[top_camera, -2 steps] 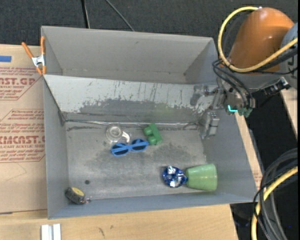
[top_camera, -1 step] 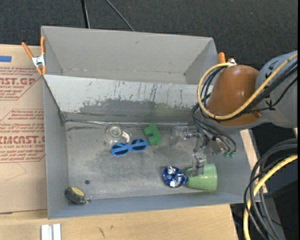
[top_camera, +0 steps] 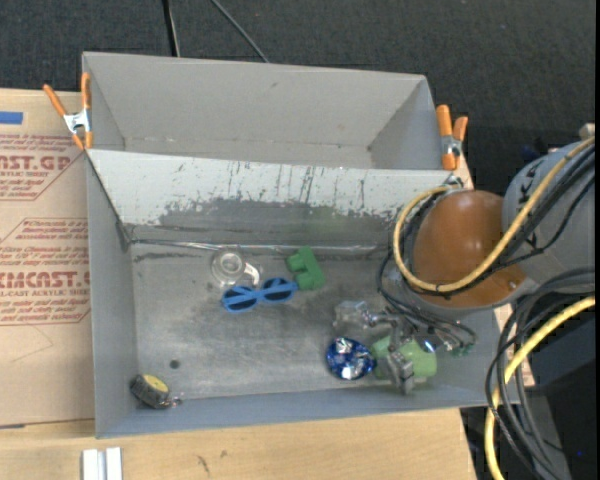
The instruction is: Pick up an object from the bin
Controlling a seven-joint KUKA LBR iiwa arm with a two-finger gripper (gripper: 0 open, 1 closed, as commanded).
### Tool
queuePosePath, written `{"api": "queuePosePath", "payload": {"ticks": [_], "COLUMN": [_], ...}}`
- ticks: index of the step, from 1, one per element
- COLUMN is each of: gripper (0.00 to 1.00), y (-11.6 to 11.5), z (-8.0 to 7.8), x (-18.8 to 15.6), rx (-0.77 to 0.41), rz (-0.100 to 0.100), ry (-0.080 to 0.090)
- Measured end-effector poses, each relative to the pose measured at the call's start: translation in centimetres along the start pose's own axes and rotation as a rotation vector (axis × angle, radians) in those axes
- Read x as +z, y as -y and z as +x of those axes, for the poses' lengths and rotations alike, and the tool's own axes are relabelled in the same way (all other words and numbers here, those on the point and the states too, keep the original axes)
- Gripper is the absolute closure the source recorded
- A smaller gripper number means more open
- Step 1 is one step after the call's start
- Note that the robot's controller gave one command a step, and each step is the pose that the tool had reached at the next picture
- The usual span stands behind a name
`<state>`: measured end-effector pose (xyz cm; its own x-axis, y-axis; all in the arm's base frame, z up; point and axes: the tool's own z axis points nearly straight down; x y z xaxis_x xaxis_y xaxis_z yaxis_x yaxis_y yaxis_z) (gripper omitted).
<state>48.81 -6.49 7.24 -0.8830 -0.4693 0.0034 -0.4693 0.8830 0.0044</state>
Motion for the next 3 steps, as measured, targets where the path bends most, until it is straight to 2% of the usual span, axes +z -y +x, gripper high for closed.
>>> {"api": "queuePosePath", "payload": {"ticks": [1,2,3], "gripper": [0.0,0.0,1.0], "y": [-3.5,-2.7,-2.7], "z": [-1.3,-2.3,-2.3], "x": [0.2,0.3,0.3], "rx": [-0.174,-0.284,-0.285], "rz": [0.009,0.005,0.004], "ry": [0.012,0.004,0.003]}}
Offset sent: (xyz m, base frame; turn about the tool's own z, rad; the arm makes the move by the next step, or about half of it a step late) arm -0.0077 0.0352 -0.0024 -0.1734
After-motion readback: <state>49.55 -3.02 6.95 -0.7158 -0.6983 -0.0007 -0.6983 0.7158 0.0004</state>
